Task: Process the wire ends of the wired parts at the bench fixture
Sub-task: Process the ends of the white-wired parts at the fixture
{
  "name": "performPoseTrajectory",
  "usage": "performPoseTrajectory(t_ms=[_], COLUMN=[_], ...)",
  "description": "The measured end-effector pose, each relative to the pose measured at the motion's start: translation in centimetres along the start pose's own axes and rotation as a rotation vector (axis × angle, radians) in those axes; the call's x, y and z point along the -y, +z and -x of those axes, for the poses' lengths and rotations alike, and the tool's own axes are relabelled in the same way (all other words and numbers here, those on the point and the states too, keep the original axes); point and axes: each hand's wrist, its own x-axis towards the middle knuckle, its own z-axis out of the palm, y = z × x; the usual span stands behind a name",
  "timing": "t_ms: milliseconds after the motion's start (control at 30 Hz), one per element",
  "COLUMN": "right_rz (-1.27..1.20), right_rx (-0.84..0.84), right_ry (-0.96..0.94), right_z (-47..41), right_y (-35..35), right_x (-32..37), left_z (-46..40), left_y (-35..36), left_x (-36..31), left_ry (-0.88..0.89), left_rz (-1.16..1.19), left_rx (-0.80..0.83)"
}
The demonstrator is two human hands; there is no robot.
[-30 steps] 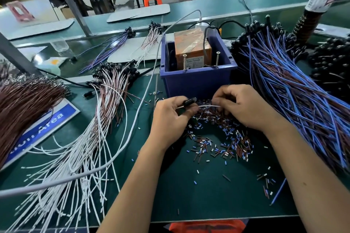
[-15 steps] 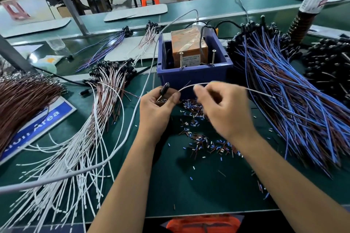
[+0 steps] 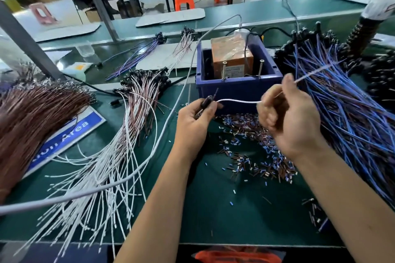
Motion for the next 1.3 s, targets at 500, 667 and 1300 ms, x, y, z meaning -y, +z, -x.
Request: performPoseTrajectory(t_ms=[500, 667, 1300], right_rz=[0.699, 0.649, 0.252], right_rx=[0.482, 0.451, -0.190], right_ry=[0.150, 0.061, -0.068], right_z=[-0.2, -0.2, -1.5], right_y=[-0.1, -0.3, -2.3], right_x=[-2.4, -2.4, -2.0], left_z=[0.9, 0.9, 0.9], left_y=[1.1, 1.7, 1.7], left_x=[-1.2, -0.9, -0.7], left_ry=[-0.165, -0.244, -0.283], left_rz=[0.445, 0.550, 0.437], left_rx=[0.327, 0.276, 0.287])
